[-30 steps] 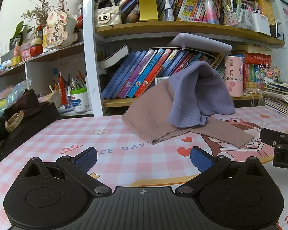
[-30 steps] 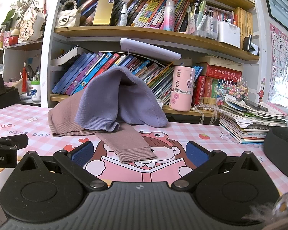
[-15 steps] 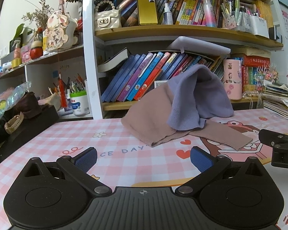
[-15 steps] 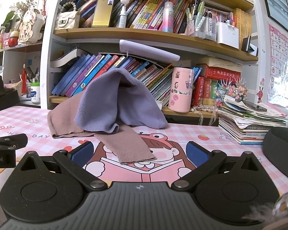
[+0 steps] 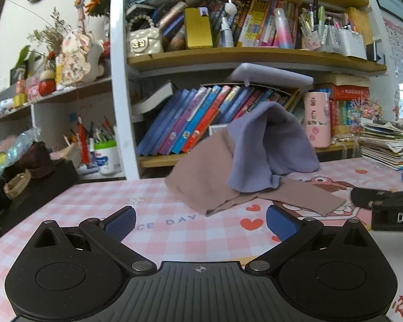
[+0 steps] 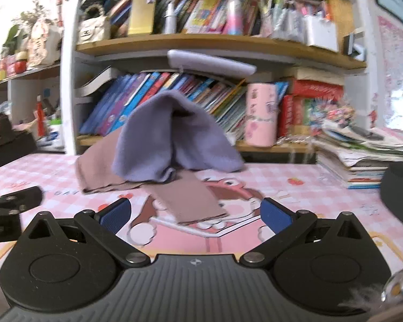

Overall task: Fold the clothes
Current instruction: 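Grasp the sweater's lavender body with the left gripper while the right gripper grasps the pink sleeve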

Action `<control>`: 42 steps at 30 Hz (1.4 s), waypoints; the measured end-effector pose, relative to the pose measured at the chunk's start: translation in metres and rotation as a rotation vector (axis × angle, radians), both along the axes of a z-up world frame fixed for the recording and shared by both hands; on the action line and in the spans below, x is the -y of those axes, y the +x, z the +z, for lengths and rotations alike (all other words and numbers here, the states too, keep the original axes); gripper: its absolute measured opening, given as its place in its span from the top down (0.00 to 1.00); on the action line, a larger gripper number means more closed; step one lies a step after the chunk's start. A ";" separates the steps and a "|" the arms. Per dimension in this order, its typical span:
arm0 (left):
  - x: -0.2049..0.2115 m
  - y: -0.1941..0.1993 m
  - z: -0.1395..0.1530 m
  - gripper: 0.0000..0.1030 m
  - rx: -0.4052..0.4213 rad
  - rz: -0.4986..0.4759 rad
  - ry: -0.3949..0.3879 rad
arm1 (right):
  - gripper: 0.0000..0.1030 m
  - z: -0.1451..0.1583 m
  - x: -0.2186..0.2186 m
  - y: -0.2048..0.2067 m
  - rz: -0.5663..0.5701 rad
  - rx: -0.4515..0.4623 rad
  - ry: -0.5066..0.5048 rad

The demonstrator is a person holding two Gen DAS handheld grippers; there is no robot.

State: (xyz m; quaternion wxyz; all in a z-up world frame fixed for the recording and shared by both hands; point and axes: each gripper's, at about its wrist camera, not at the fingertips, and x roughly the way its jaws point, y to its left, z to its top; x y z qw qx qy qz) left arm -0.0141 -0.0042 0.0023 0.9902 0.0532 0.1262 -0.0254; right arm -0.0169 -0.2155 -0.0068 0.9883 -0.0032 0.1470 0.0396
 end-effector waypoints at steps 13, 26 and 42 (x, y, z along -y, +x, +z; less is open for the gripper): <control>0.008 0.041 0.011 0.00 -0.058 -0.069 0.035 | 0.00 0.010 -0.001 0.045 0.054 -0.070 -0.037; 0.043 0.148 0.014 0.00 -0.134 -0.127 0.109 | 0.14 0.004 0.032 0.152 0.041 -0.204 0.438; 0.073 0.224 0.010 0.94 -0.200 -0.114 0.075 | 0.33 -0.038 0.090 0.159 0.084 -0.278 0.984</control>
